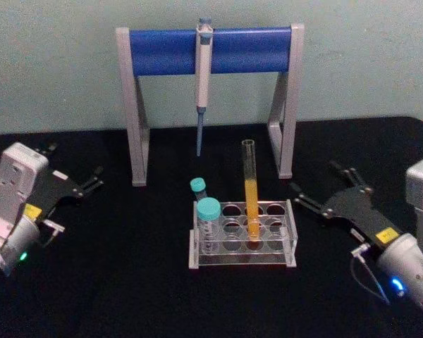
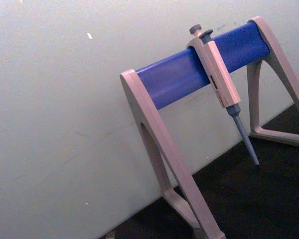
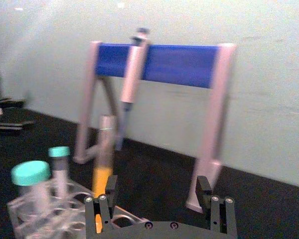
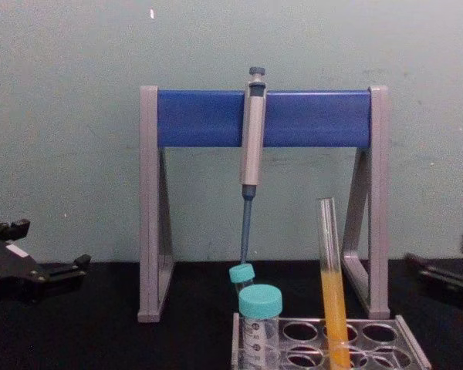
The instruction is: Pick up the test tube from the test tube rack, shake it, then place it back into the test tube rack.
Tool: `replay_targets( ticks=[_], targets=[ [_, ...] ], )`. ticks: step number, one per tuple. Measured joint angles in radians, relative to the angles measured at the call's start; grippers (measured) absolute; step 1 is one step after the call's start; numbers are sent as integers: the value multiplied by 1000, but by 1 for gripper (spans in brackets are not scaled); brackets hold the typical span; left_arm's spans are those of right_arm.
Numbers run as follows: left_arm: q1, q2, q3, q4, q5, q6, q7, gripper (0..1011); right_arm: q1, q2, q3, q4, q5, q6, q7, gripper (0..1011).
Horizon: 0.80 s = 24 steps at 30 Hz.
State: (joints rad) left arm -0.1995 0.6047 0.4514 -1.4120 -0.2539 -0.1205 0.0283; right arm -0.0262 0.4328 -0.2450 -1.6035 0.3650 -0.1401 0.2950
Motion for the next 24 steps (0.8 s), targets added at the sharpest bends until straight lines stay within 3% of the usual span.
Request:
replay_targets(
  ticks=[5,11,24],
  targets=[
    [0,0,0,0,0,0,0,1001,-54,-40,41,10,-52,-51,-91,1000],
    [0,0,0,0,0,0,0,1001,-69,-79,59,49,-94,-68,-143,1000],
    [0,0,0,0,0,0,0,1001,-47,-119,51,128,-158,-13,-150,1000]
  ],
)
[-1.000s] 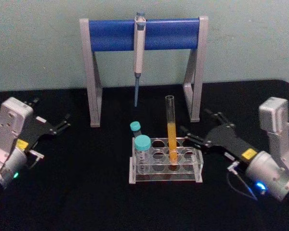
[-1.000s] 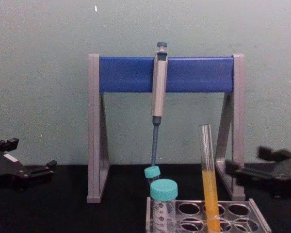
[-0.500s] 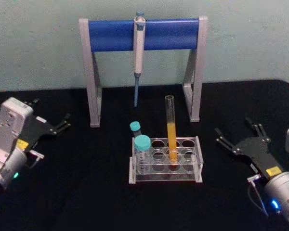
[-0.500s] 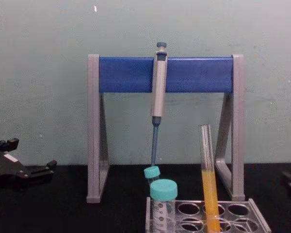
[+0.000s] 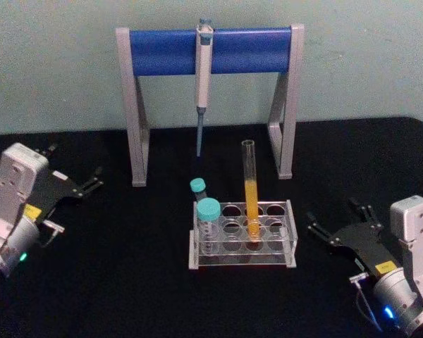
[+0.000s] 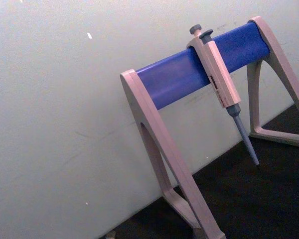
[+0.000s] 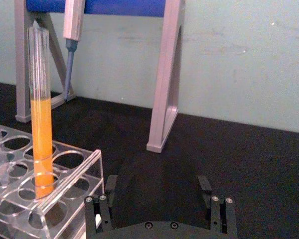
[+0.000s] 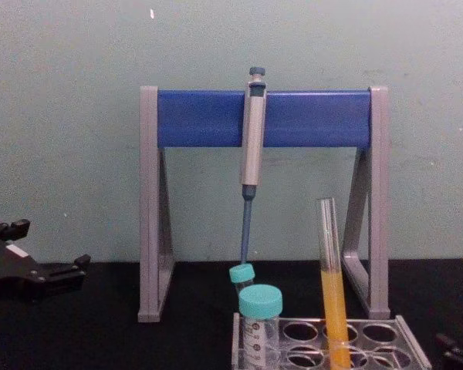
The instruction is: Pick up the test tube from the test tube rack, shake it, then place it back into the test tube rack.
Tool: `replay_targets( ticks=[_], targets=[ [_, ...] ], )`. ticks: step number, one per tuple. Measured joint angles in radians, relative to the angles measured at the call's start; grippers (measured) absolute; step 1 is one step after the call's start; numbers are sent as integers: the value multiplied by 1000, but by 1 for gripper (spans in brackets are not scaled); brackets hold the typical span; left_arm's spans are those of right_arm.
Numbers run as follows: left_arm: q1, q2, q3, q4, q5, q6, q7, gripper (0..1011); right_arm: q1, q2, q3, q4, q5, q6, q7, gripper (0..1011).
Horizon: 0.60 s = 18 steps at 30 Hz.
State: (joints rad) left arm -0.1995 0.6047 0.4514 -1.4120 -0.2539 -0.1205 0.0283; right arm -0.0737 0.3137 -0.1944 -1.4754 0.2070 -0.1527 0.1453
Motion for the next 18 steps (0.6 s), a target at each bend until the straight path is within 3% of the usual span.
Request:
replay_targets(
  ticks=[18],
  targets=[
    [0,0,0,0,0,0,0,1002,1,-2,1,3,-5,3,5,1000]
  ],
)
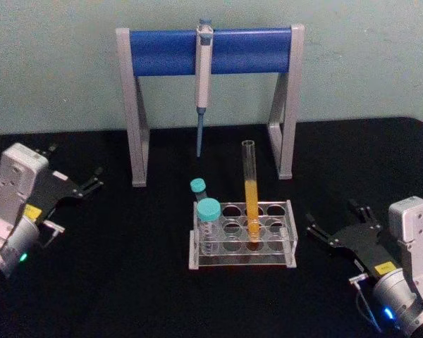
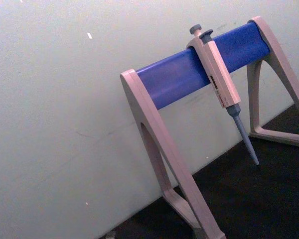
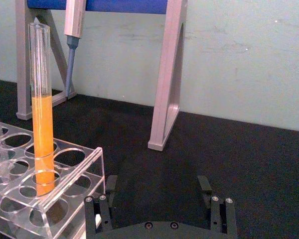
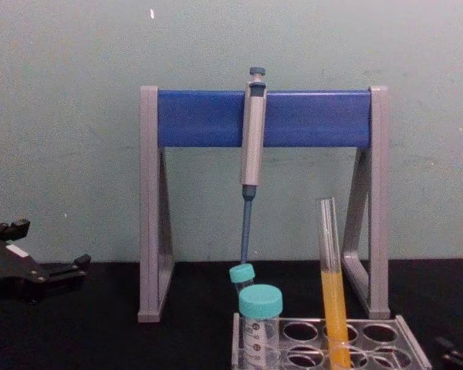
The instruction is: Pick up the test tube from the test tube rack, shake it, then place it back into the test tube rack.
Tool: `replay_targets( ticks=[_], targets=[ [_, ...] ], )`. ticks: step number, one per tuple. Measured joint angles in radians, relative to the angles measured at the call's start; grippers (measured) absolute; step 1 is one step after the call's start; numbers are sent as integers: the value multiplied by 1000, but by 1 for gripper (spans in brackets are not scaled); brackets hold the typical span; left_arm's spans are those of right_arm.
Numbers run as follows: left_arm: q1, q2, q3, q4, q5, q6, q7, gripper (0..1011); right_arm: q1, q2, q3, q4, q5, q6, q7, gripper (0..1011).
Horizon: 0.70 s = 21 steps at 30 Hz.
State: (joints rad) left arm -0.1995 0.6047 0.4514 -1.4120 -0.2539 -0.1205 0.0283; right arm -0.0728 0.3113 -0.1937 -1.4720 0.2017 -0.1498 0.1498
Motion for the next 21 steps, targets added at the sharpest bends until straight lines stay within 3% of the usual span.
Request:
replay_targets(
  ticks=[21],
  targets=[
    [0,0,0,0,0,0,0,1001,-1,1,0,-2,2,-2,-2,1000]
  ],
)
